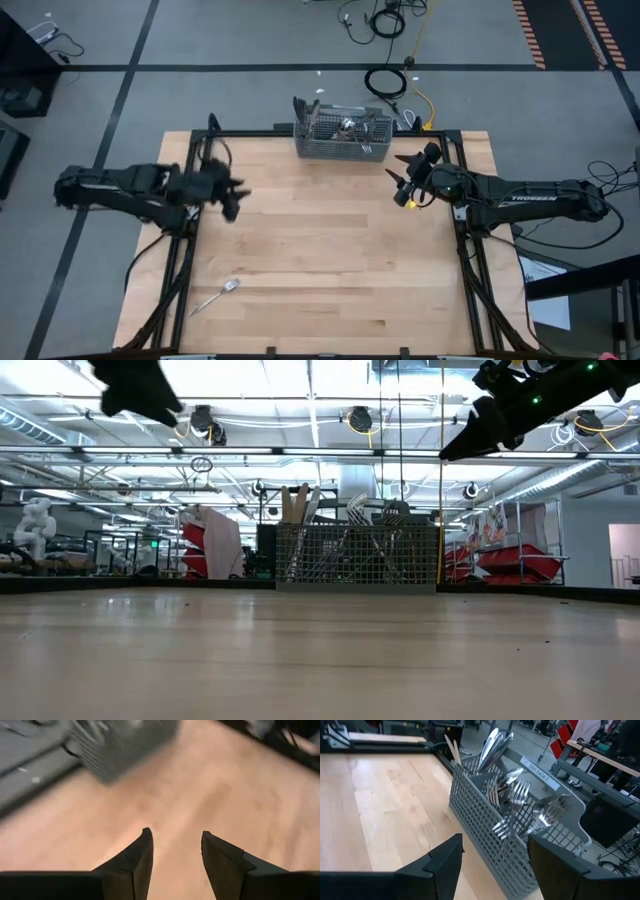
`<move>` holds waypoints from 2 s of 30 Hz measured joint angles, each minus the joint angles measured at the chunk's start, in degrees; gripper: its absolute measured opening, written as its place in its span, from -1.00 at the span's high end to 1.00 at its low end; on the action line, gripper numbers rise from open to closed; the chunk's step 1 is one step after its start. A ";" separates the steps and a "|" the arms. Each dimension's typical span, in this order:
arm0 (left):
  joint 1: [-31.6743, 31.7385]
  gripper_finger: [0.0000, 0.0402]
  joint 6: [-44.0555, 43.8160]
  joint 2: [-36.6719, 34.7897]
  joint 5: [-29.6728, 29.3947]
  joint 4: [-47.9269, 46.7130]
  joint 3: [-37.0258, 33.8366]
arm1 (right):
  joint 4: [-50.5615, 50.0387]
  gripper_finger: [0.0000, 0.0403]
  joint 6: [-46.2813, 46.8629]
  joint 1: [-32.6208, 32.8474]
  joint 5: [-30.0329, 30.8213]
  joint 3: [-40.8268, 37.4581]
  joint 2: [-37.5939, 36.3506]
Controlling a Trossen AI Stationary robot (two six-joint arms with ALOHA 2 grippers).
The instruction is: Sort silverware
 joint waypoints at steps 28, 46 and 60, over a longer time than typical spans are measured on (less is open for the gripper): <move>-52.85 0.16 -60.11 31.87 8.34 3.06 -6.86 | 1.80 -0.05 6.68 0.15 -0.39 0.00 0.37; -57.34 -0.38 -71.61 42.51 13.01 1.62 -8.01 | 1.81 -0.05 7.54 0.15 -1.94 0.00 0.37; -56.78 0.65 -76.27 43.87 14.86 4.17 -13.30 | 2.28 -0.05 10.97 0.16 -4.81 0.00 0.33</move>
